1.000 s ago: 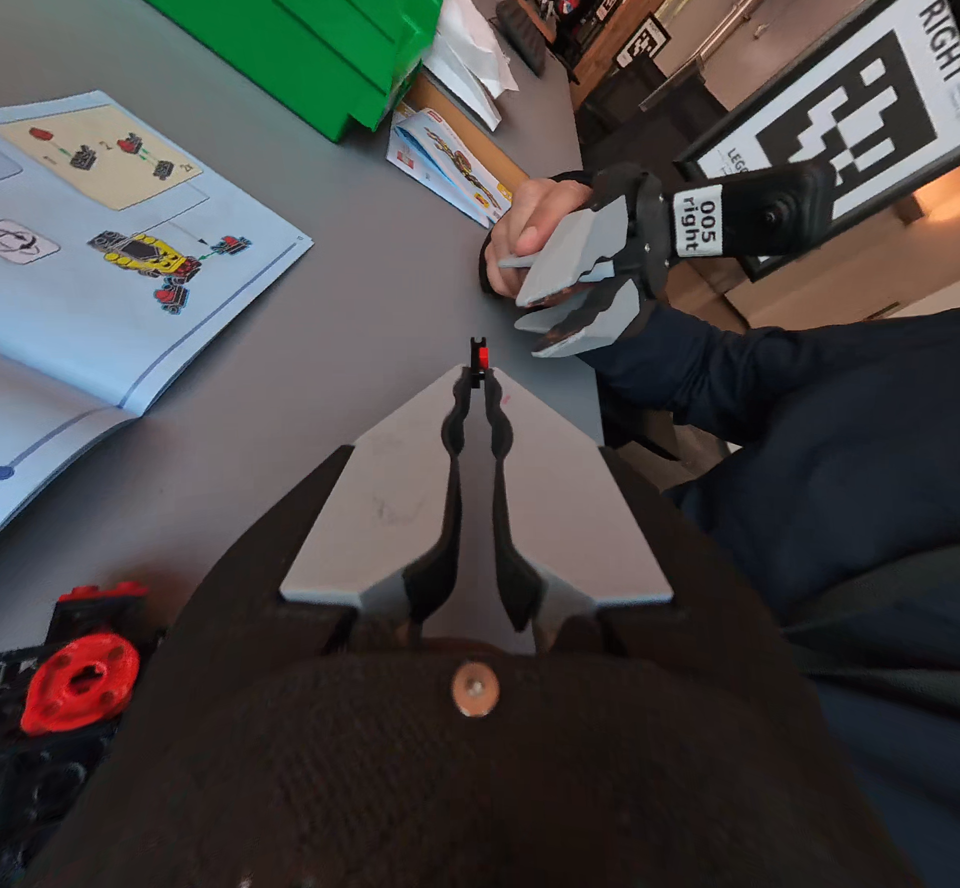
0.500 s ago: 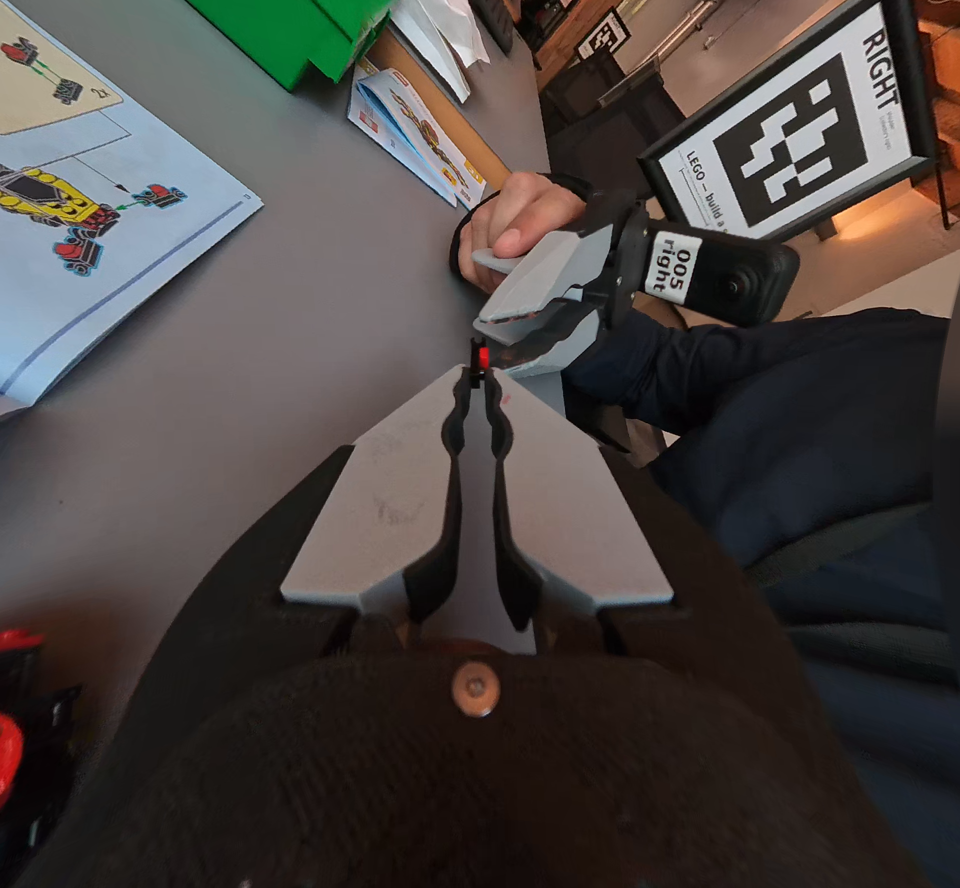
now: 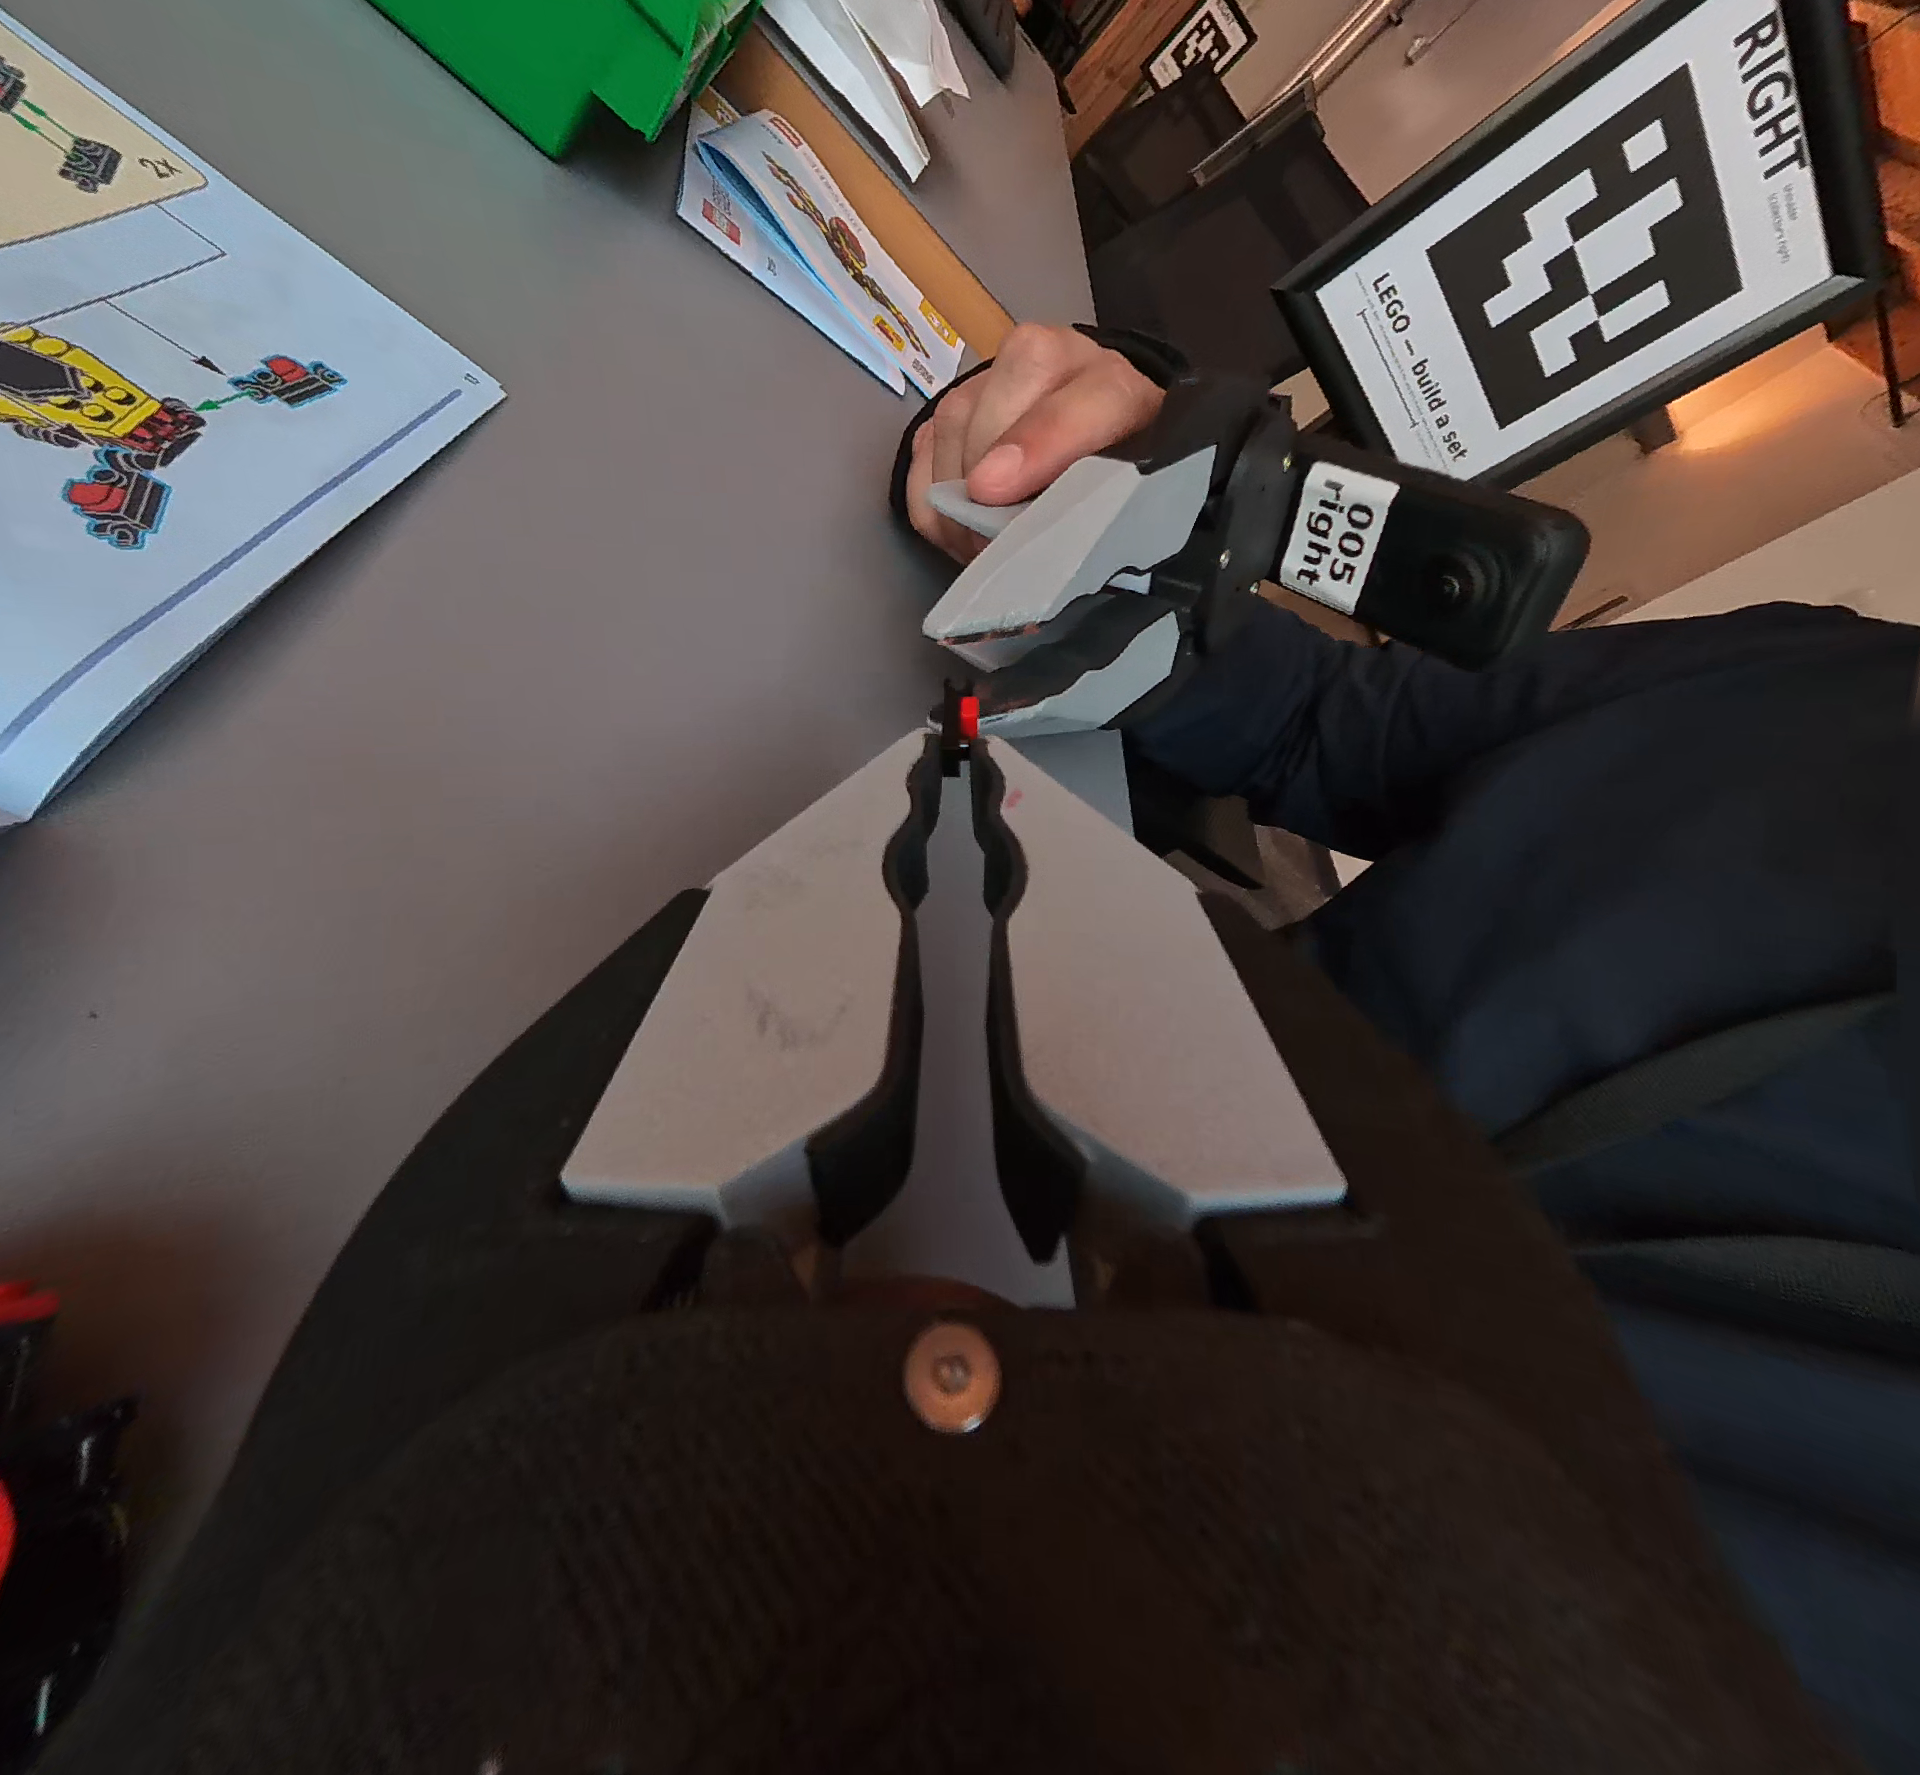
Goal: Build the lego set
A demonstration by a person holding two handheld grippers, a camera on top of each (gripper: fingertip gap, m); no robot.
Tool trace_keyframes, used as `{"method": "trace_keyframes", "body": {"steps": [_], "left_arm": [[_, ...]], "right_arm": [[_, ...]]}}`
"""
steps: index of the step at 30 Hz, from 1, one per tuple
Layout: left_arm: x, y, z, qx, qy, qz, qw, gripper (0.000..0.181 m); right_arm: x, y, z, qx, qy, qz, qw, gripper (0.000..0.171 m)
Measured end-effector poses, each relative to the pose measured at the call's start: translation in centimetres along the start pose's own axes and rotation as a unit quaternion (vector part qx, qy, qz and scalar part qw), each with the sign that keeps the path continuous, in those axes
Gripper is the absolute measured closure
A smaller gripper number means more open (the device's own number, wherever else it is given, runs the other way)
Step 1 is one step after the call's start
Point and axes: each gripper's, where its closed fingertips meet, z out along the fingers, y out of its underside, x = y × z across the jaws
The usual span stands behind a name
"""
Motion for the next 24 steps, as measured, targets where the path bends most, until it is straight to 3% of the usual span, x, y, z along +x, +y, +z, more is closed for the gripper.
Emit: {"method": "trace_keyframes", "body": {"steps": [14, 24], "left_arm": [[0.3, 0.7, 0.3, -0.02, 0.013, -0.014, 1.0, 0.179], [0.5, 1.1, 0.7, -0.03, 0.014, -0.018, 0.999, 0.178]], "right_arm": [[-0.1, -1.1, -0.1, 0.027, -0.007, 0.013, 1.0, 0.155], [-0.4, -1.2, 0.0, 0.024, -0.024, 0.023, 0.999, 0.171]]}}
